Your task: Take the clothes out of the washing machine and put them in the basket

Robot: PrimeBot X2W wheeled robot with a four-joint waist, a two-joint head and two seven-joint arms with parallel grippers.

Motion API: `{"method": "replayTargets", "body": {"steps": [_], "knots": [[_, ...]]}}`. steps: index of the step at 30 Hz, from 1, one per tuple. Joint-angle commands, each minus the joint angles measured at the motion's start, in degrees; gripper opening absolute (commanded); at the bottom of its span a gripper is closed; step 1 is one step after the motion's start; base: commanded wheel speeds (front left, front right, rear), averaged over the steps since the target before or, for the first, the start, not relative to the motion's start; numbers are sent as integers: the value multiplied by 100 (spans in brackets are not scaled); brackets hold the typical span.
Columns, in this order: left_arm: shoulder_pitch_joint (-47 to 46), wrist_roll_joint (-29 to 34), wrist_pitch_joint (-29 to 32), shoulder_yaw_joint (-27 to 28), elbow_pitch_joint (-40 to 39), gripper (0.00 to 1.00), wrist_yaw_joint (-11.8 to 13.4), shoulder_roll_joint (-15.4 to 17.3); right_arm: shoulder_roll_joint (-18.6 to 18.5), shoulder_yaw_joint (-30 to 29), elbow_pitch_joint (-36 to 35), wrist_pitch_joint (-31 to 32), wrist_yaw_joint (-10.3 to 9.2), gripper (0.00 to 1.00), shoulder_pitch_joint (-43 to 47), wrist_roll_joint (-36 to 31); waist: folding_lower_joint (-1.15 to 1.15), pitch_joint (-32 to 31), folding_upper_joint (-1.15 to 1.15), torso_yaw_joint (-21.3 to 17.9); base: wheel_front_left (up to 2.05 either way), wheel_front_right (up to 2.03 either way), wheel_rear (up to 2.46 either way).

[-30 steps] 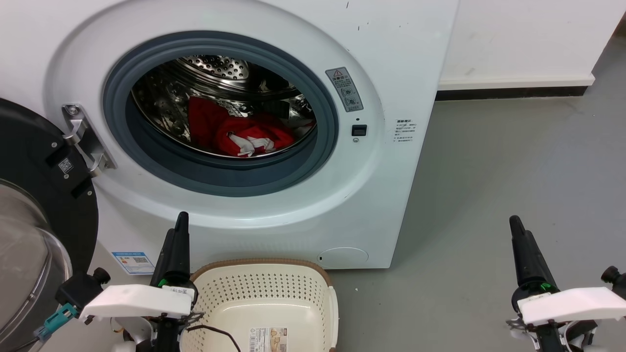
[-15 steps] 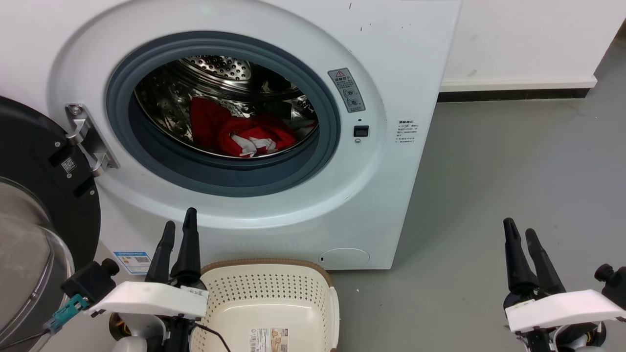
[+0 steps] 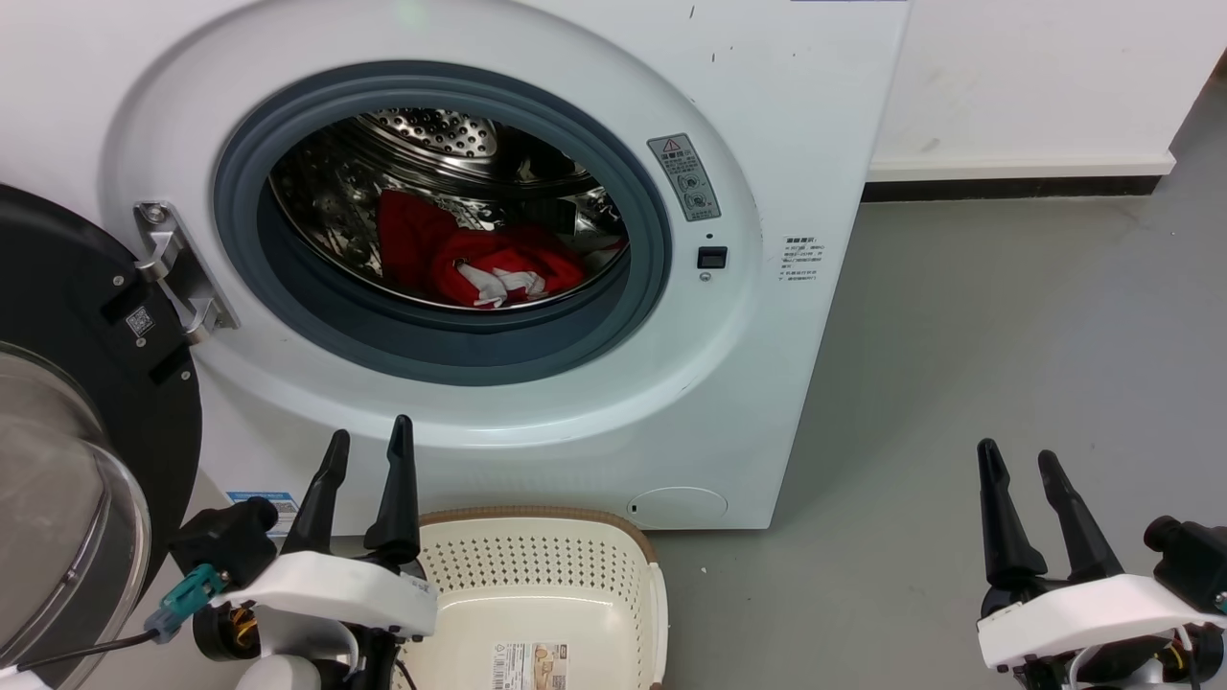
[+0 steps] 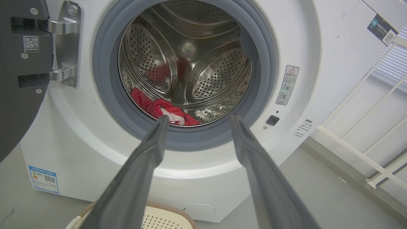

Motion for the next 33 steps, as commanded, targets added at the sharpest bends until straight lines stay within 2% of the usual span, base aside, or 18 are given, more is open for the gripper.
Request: {"method": "replayTargets", "body": {"steps": [1,12,33], "knots": [[-151,197,-58,-29,-28,100,28,51,-1,-4,-102,0,1,100,30,-205,0,-4,0,3,0,0,0],[-158,1010,-238,-163,91,100,174,154,1,5,-181,25,0,100,99,-1015,0,-17,0,17,0,0,0],[-150,1943,-495,-222,212,100,312,192,4,7,-269,-32,0,100,217,-2079,0,-38,0,60,0,0,0]]}}
